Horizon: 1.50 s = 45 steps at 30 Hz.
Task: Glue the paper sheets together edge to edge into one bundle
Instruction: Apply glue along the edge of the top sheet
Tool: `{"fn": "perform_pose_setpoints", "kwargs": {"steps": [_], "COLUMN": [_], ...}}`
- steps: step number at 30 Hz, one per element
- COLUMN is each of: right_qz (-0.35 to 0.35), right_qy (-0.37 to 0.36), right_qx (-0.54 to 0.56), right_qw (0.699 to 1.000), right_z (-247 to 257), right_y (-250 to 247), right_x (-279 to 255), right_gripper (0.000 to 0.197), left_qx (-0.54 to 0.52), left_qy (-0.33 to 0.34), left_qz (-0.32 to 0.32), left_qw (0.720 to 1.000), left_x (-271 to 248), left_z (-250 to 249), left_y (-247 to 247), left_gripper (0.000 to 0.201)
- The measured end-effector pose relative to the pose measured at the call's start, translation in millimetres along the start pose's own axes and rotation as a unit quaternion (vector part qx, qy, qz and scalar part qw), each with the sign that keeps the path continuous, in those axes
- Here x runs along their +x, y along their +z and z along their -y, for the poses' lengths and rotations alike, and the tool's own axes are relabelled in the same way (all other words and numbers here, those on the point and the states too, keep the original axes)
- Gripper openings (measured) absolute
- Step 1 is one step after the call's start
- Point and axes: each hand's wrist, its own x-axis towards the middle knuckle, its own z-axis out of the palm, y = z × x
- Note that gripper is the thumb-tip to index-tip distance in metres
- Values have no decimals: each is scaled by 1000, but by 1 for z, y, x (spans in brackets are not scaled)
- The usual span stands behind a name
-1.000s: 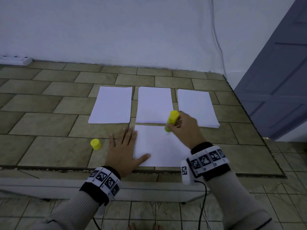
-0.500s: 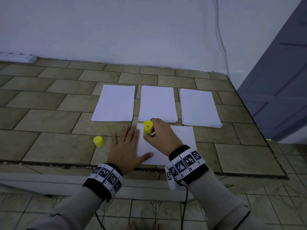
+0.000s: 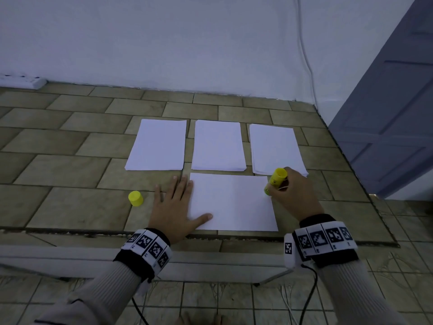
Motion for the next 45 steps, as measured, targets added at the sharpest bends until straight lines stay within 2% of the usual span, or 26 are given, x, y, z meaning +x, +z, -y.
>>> {"fn": "perform_pose_setpoints", "kwargs": {"steps": [5,7,11,16,20,22,26,32,37,42,45], "right_qz": [6,45,134,197,218,224,217,178,145,129,119], "right_qy": [-38,-74,-95,-165,-182,-183,-165,-154,-87,-66,-79], "right_qx": [54,98,145,108,71,74,101,96,98,57,41], "right_qw": [998,992,976,960,956,954,957,967,981,988,989], "right_z": [20,39,75,100,107,103,82,36,7,-9,-6], "right_y": [12,23,51,76,80,77,60,17,-13,-24,-24], "right_x": [-6,-12,-22,-25,-26,-25,-25,-28,-33,-34,-31], "right_gripper": [13,13,14,17,29,23,19,18,10,11,12], "left_qx": [6,5,-7,-5,-4,-22,-9,-3,5,1,-2], "left_qy": [-3,-4,-1,1,21,15,4,5,3,-2,-4], "left_qz": [4,4,4,-2,-13,-15,-2,16,21,22,14], "left_qw": [1000,1000,1000,1000,1000,1000,1000,1000,1000,1000,1000], "left_x": [-2,-3,-2,0,0,-1,-2,-2,-3,-3,-3], "left_z": [-2,-3,-2,-2,2,0,-2,-1,-2,-3,-3], "left_y": [-3,-4,-4,-1,1,0,-3,-6,-7,-8,-8], "left_gripper": [126,129,134,140,120,123,140,137,137,142,144]}}
